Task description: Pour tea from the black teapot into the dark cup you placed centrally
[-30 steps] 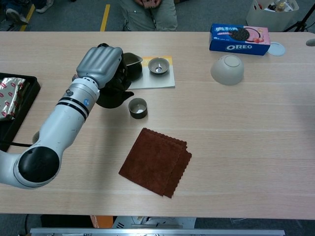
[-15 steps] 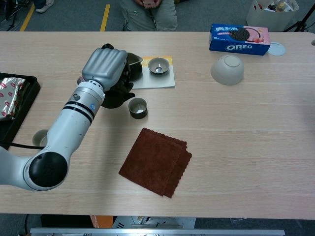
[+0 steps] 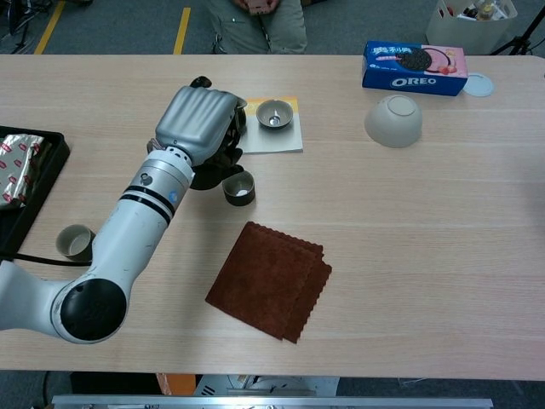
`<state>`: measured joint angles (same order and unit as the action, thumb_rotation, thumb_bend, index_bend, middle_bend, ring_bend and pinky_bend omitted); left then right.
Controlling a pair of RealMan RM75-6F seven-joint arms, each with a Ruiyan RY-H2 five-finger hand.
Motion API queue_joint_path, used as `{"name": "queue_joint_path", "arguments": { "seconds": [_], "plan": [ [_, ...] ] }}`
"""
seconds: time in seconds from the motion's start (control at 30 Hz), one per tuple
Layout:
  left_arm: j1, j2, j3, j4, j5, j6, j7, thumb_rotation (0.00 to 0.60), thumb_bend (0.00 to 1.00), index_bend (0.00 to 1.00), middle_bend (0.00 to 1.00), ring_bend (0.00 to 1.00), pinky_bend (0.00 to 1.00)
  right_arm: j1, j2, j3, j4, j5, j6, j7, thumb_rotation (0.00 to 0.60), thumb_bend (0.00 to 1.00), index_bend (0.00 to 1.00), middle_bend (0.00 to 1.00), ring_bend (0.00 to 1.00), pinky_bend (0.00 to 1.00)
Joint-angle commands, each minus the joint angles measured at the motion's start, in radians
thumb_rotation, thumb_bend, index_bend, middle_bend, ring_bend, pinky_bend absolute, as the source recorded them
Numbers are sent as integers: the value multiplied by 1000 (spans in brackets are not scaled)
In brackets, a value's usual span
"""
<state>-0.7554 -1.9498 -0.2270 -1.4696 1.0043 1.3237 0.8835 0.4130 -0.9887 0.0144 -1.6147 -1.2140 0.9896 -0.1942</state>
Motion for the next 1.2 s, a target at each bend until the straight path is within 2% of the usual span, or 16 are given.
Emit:
{"name": "queue_joint_path", "arguments": {
  "seconds": [0.03,1.2],
  "plan": [
    [0,-6,6,8,10,3,5,597,305,1000,1000,864,132,-2,1,1,1,-1,-1,5,600,287,55,99,0,0],
    [19,-5,40,58,119,-9,32,596,305,1000,1000,864,132,-21,9,11,10,-20,-14,43,600,287,55,99,0,0]
  ]
}}
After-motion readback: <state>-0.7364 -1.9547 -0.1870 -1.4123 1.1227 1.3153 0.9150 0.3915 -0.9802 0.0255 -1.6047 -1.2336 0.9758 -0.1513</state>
